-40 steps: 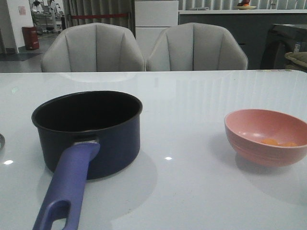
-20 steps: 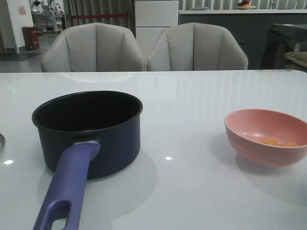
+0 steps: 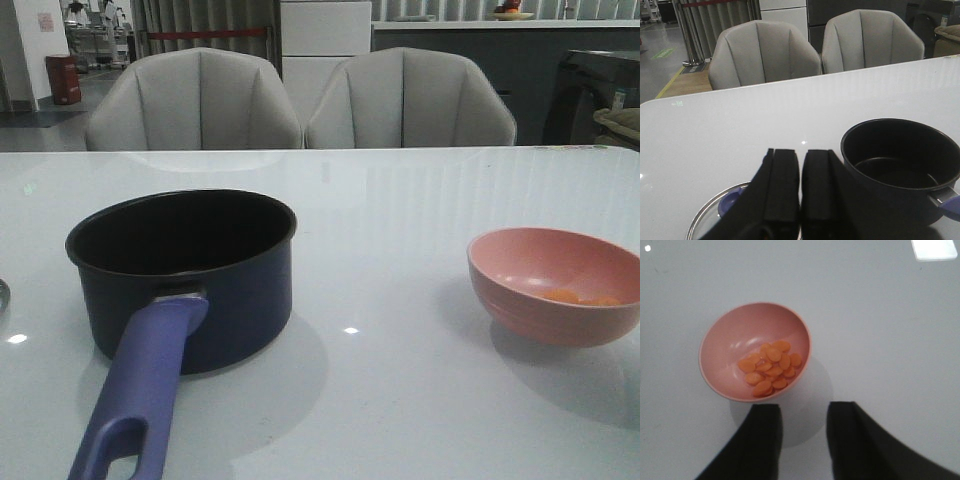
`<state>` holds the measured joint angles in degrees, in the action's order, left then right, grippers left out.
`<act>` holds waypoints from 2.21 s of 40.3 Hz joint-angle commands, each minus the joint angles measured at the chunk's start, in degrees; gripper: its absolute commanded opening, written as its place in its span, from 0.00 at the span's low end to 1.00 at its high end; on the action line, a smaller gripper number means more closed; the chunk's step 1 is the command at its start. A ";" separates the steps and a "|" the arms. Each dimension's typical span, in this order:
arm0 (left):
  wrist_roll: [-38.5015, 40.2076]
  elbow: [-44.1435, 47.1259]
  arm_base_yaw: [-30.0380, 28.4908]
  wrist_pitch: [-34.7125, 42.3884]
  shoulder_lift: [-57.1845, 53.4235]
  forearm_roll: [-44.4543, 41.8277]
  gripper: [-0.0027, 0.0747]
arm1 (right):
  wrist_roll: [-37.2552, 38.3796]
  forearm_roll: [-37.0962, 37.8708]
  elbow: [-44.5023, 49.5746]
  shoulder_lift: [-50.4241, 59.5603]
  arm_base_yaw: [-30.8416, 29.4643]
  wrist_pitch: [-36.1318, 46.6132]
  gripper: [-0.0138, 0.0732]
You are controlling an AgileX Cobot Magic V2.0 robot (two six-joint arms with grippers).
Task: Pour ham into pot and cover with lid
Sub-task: 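Grasp the rim of the pink bowl with the right gripper, then lift the pink bowl and carry it above the saucepan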
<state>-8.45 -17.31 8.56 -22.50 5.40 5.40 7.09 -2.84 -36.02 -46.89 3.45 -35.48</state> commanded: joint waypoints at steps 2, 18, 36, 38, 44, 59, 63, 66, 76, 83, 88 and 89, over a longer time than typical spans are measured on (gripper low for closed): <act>0.18 -1.53 0.38 4.40 0.67 0.22 0.18 | -0.04 -0.64 -7.17 -6.70 -0.06 -1.32 0.74; 0.18 -1.53 0.38 4.26 0.67 0.22 0.18 | -3.91 -3.57 -16.96 -28.90 -1.34 -3.93 0.74; 0.18 -1.53 0.38 4.18 0.67 0.22 0.18 | -14.65 -13.80 -27.66 -47.11 -7.64 -7.55 0.69; 0.18 -1.53 0.38 4.18 0.67 0.22 0.18 | -16.31 -15.58 -28.25 -48.63 -7.64 -7.92 0.65; 0.18 -1.53 0.38 4.18 0.67 0.22 0.18 | -17.23 -16.72 -29.11 -52.58 -7.64 -8.03 0.54; 0.18 -1.53 0.38 4.18 0.67 0.22 0.18 | -17.93 -16.85 -30.49 -56.09 -7.64 -8.09 0.31; 0.18 -1.53 0.38 4.18 0.67 0.22 0.18 | -18.13 -16.85 -32.22 -54.25 -7.58 -8.09 0.33; 0.18 -1.53 0.38 4.18 0.67 0.22 0.18 | -18.15 -17.10 -33.31 -52.17 -7.35 -8.44 0.33; 0.18 -1.53 0.38 4.12 0.67 0.22 0.18 | -18.80 -23.40 -33.94 -48.71 -6.91 -10.46 0.32; 0.18 -1.53 0.38 3.89 0.67 0.22 0.18 | -23.00 -25.57 -35.17 -47.79 -2.44 -11.60 0.32; 0.18 -1.53 0.38 3.75 0.67 0.22 0.18 | -22.88 -24.53 -36.53 -46.94 4.38 -9.35 0.32; 0.18 -1.53 0.38 3.75 0.67 0.22 0.18 | -22.59 -24.07 -37.00 -46.88 5.65 -8.78 0.32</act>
<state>-8.45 -17.31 8.56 -22.60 5.40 5.40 -14.93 -25.50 -70.15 -97.31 5.44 -46.65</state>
